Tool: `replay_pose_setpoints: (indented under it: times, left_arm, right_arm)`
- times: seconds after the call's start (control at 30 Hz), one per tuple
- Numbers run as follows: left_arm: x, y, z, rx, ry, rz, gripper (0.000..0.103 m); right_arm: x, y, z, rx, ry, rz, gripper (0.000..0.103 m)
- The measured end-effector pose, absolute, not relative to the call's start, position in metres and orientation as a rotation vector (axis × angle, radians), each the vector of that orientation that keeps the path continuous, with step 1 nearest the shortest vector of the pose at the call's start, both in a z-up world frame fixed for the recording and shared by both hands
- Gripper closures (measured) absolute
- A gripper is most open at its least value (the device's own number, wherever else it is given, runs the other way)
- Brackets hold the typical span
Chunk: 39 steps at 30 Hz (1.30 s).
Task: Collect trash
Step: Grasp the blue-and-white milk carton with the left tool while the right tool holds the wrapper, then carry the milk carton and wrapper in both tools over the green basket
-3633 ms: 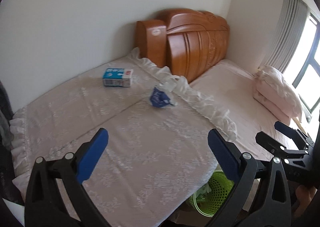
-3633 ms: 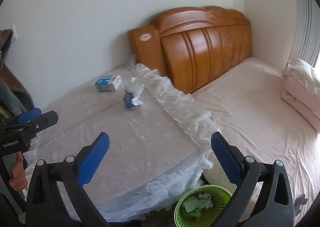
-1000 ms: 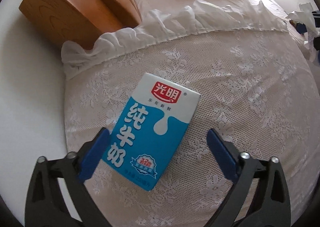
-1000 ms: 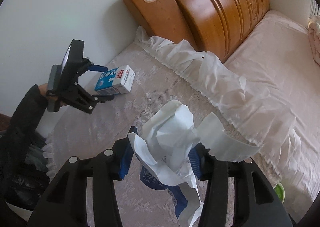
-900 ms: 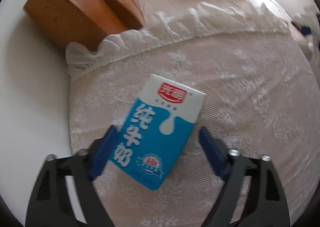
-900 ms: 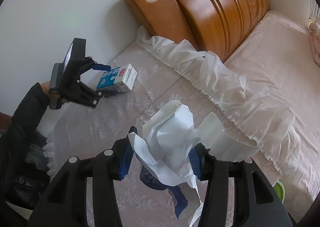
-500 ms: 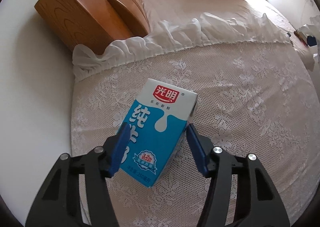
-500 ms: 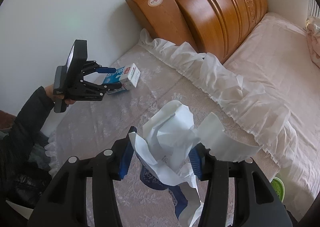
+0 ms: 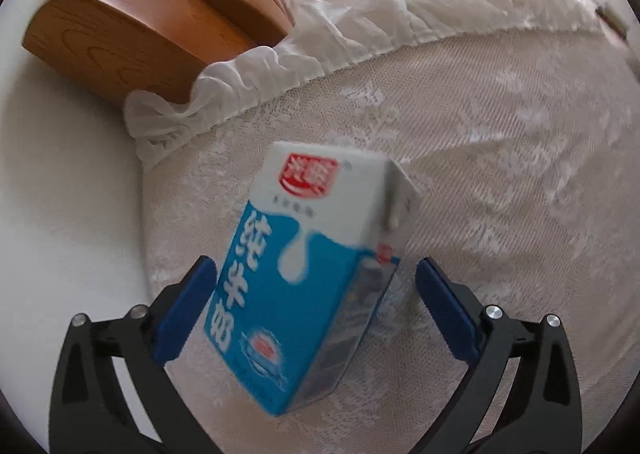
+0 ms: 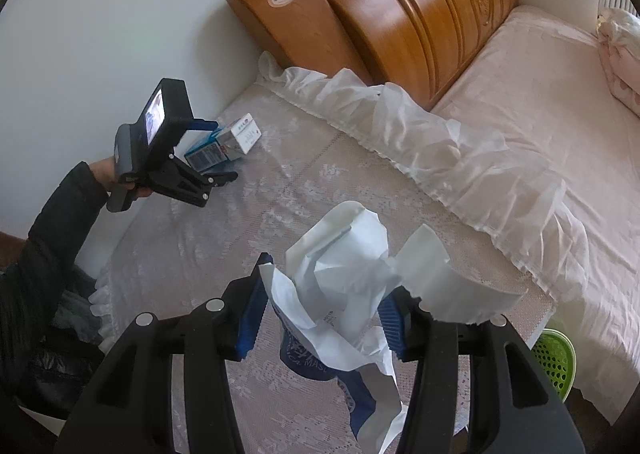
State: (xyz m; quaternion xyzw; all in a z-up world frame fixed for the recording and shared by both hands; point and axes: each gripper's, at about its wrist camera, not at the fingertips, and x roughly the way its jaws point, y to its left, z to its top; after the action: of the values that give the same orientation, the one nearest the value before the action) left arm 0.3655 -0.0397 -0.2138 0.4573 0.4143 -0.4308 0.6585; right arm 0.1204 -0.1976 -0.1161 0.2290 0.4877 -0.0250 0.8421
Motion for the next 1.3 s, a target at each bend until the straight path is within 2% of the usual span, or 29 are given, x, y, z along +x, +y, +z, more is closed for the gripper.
replay_pose_setpoints:
  times: [0.13,0.4,0.6,0.8,0.93,1.17,1.3]
  left_arm:
    - [0.374,-0.041,-0.214,0.98,1.004,-1.005,0.025]
    - [0.365,-0.032,-0.207,0.934,0.981,-0.958,0.028]
    - [0.338,-0.004,-0.172,0.735,0.925,-0.746,0.028]
    - [0.269,0.029,-0.128,0.411,0.933,-0.506,0.028]
    - [0.194,0.038,-0.11,0.232,0.967,-0.36,0.028]
    - [0.089,0.036,-0.083,0.04,1.01,-0.201,0.028]
    - [0.053,0.018,-0.081,0.059,1.01,-0.18,0.028]
  right_arm:
    - [0.117,-0.2,-0.117,0.5,1.029,-0.054,0.052]
    - [0.118,-0.198,-0.117,0.504,1.022,-0.043,0.052]
    - [0.115,-0.196,-0.114,0.507,1.0,0.014,0.052]
    - [0.107,-0.194,-0.101,0.51,0.956,0.146,0.052]
    - [0.095,-0.196,-0.09,0.498,0.938,0.246,0.052]
    - [0.059,-0.211,-0.085,0.448,0.952,0.327,0.052]
    - [0.037,-0.223,-0.089,0.42,0.973,0.333,0.052]
